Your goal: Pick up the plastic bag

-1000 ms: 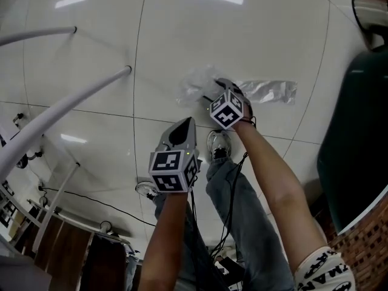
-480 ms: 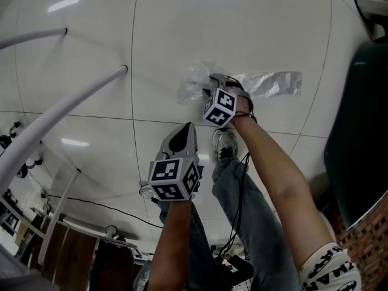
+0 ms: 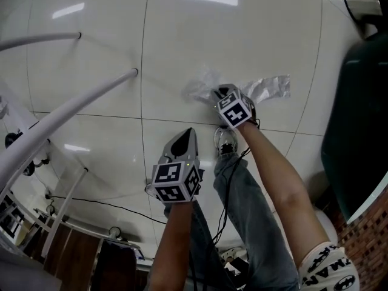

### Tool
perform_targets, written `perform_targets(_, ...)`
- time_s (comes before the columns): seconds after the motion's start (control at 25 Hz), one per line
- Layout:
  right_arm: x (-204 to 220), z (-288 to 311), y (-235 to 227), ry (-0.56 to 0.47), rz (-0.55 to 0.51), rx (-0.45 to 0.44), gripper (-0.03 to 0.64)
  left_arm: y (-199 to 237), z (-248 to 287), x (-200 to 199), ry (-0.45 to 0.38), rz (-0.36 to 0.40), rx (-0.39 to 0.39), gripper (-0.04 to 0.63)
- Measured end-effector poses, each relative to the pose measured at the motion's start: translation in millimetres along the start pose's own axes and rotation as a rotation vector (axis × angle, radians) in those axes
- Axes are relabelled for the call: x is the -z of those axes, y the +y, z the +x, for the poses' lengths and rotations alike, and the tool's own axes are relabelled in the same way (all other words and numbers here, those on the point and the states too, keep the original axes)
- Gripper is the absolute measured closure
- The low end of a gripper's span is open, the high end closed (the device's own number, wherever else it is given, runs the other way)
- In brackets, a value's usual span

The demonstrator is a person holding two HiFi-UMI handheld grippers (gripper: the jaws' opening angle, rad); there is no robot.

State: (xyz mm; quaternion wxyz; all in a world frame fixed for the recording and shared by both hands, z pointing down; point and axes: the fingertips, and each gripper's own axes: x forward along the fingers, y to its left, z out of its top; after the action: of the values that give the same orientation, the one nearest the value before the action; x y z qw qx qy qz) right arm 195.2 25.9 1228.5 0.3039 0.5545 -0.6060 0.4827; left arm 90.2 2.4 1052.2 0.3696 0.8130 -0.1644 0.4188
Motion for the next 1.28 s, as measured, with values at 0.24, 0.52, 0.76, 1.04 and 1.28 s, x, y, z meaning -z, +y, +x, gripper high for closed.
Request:
perform_targets(0.24,-64.1,-134.1,23.0,-0.251,0.122,-0.035,0.603,-56.4,-63.5,-60.9,-0.084,0.037,0.029,0.594)
perform_targets(0.52,-155.8,-309.6,63.8,-0.483,0.152,-0.035,0.603,-132.0,-179.7,-128.5,-0.199,0.108,0.063,0.594)
perform_targets(0.76,-217.3,-444.3,105.7,-0.632,0.164,-0.006,0.603,-169.7,-290.5,-180.1,-0.321,0.131,0.071,0.594)
perform_targets(1.04,-281.2,-575.2,170.0,-0.749,0.13,-0.014,0.603,-170.0,-419.2,-223.6,-0.46,0.157,0.015,0.594)
perform_targets(1.28,-327.4,-672.5,221.7,-0.821,0.093,-0.04,0.603,-152.5,-543.7,-242.4,-0.564,0.165,-0.112,0.594)
